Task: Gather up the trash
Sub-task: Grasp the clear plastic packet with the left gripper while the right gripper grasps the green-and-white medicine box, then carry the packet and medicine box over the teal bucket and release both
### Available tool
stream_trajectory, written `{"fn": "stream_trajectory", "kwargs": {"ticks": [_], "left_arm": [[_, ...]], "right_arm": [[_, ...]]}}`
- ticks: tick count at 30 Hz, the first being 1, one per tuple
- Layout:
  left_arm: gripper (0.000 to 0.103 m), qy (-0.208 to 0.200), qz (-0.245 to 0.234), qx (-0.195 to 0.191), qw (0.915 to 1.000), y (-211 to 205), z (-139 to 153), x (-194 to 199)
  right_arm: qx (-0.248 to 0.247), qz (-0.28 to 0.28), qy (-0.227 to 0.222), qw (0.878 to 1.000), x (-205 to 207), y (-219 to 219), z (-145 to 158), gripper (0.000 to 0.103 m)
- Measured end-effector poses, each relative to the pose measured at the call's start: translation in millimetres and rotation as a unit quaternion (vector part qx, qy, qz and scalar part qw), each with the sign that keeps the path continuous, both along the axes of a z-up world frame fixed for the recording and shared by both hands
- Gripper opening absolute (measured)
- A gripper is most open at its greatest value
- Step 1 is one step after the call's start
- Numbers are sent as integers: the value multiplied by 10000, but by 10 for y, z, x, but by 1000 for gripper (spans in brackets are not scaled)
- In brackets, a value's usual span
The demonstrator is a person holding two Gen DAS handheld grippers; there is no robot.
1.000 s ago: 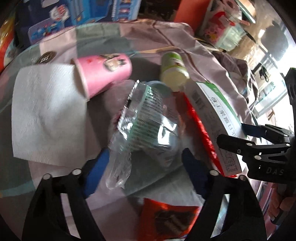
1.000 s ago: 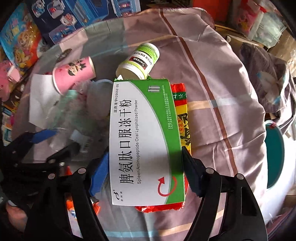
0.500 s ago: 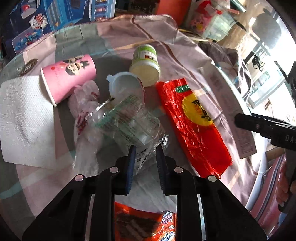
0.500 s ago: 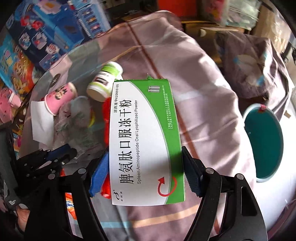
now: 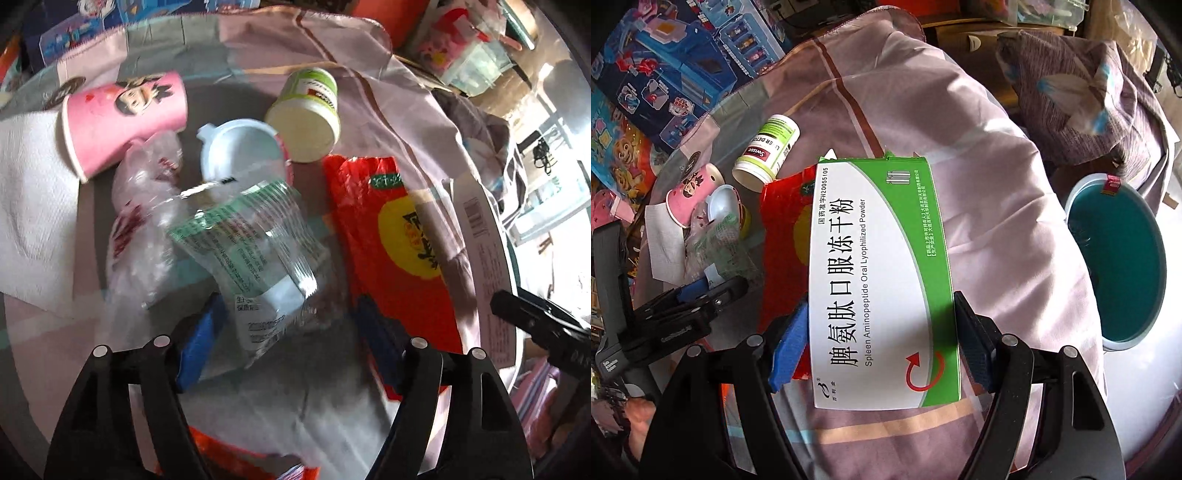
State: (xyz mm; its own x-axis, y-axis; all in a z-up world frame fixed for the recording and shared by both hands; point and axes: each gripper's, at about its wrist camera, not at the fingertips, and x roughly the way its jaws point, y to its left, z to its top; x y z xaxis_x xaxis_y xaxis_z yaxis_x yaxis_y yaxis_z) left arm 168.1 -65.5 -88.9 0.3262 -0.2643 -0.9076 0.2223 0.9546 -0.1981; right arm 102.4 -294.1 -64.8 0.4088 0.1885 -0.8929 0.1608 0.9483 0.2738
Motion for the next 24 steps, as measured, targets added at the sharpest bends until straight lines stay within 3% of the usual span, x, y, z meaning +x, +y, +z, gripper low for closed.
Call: {"fn": "stream_trajectory", "kwargs": {"ticks": [3, 6, 16, 19, 24], "left_arm": [[52, -114, 89, 112, 9998, -52, 15, -20], [46, -344, 85, 262, 9990, -90, 88, -64], [45, -812, -177, 498, 9953, -156, 500, -304], [46, -877, -165, 403, 9952, -160, 641, -340], [46, -959, -636, 301, 9929, -539, 834, -400]], "right_arm": [[4, 1, -43, 10000, -30, -52, -9, 70], [25, -11, -72, 10000, -68, -119, -18, 70], [417, -245, -255, 9985, -163, -398, 30, 70], [489, -276, -347, 9978, -193, -453, 75, 70], [577, -535, -604, 9951, -299, -746, 235, 70]]}}
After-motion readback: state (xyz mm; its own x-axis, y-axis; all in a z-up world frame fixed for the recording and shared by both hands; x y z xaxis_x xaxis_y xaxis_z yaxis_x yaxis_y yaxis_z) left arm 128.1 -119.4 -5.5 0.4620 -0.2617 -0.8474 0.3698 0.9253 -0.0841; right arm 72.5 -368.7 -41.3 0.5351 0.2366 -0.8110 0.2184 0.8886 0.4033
